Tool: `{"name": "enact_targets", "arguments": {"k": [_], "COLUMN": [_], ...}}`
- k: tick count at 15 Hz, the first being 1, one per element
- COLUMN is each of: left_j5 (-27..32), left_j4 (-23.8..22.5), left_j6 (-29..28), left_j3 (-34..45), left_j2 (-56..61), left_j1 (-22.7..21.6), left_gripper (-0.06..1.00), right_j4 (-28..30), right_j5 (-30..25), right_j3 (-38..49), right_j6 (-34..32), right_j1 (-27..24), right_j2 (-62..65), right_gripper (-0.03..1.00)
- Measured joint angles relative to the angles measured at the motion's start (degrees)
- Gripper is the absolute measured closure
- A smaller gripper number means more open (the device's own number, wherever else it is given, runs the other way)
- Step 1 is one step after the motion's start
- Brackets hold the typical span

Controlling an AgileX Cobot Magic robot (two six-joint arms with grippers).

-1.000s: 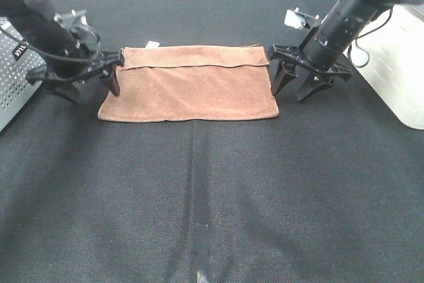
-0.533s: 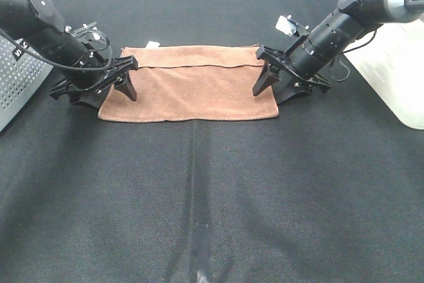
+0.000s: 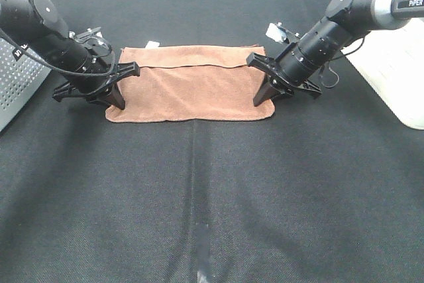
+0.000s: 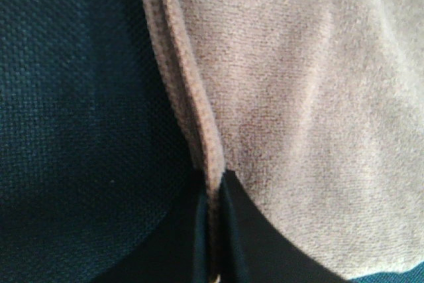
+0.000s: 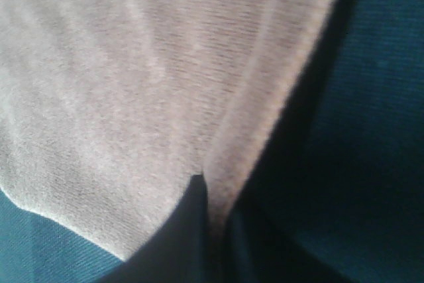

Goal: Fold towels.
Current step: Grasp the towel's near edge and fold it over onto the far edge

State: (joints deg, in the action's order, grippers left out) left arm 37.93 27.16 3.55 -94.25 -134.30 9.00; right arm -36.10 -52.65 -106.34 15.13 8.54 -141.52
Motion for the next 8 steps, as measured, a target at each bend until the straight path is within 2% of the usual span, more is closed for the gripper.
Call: {"name": "enact_targets", "arguments": {"k": [4,8], "left_j5": [6.5,13.8], "left_j4": [-4.9,-7.3], "left_j6": [0.2,0.2], "left_j3": [0.1,1.9], "left_j2": [2.0,6.4], "left_j1": [0.3,1.2], "left_gripper": [0.93,0.93], "right_j4": [0.7,-0.1], "right_j5": [-3.2,-2.3], "right_j3": [1.4,14.6], "right_j6": [-1.0,0.5], "right_j1": [-2.4,-2.4], "right_j2": [2.6,11.5], "right_gripper": [0.97,0.97]}}
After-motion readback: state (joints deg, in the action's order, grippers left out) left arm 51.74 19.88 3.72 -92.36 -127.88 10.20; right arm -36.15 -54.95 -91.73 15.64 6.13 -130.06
